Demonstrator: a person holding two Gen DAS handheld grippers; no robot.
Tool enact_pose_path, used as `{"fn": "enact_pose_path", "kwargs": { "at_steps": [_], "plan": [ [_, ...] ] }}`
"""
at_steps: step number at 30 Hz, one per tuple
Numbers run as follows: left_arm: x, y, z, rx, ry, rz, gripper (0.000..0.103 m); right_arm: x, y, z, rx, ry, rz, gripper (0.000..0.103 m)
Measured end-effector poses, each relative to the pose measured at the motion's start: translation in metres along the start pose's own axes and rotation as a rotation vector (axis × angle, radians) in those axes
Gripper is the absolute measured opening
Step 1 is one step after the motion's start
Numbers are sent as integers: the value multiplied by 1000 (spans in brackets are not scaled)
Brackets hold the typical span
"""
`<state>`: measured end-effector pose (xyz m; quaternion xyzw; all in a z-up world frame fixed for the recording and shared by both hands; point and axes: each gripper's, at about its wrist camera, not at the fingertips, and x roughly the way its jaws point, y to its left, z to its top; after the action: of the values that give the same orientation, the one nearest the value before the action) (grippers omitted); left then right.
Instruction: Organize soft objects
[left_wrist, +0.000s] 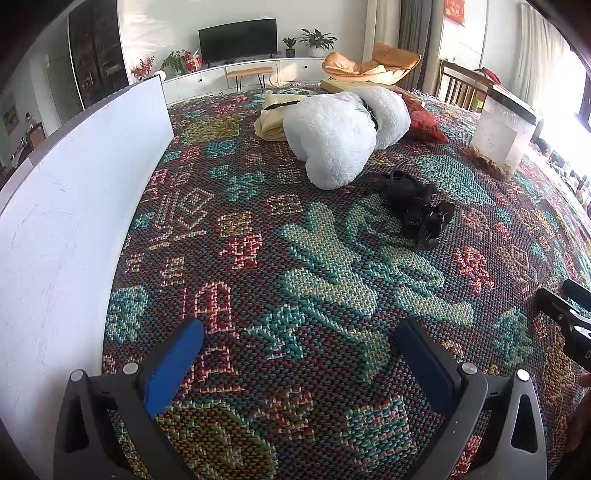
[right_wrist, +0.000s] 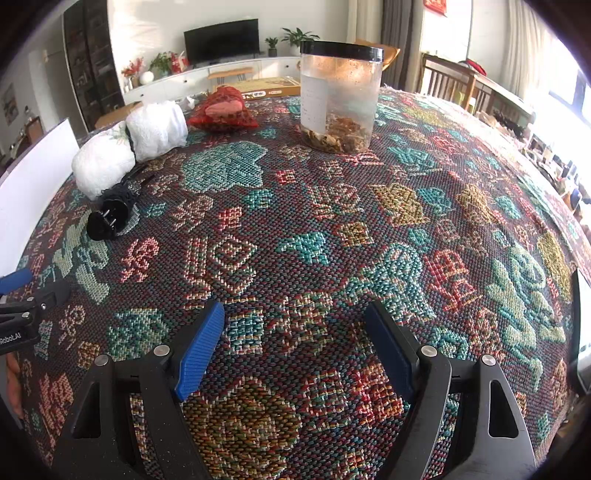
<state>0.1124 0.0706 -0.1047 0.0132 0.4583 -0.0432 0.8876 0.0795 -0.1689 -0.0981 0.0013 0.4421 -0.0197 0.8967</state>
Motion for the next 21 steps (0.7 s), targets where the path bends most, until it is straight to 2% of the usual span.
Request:
{"fn": "enact_pose_path", "kwargs": {
  "at_steps": [18,21],
  "plan": [
    [1,0,1,0,1,-1,103,0,0,0,-1,0,0,81],
    [0,1,0,24,11,-7,103,0,0,0,-2,0,-1,81]
  ]
}}
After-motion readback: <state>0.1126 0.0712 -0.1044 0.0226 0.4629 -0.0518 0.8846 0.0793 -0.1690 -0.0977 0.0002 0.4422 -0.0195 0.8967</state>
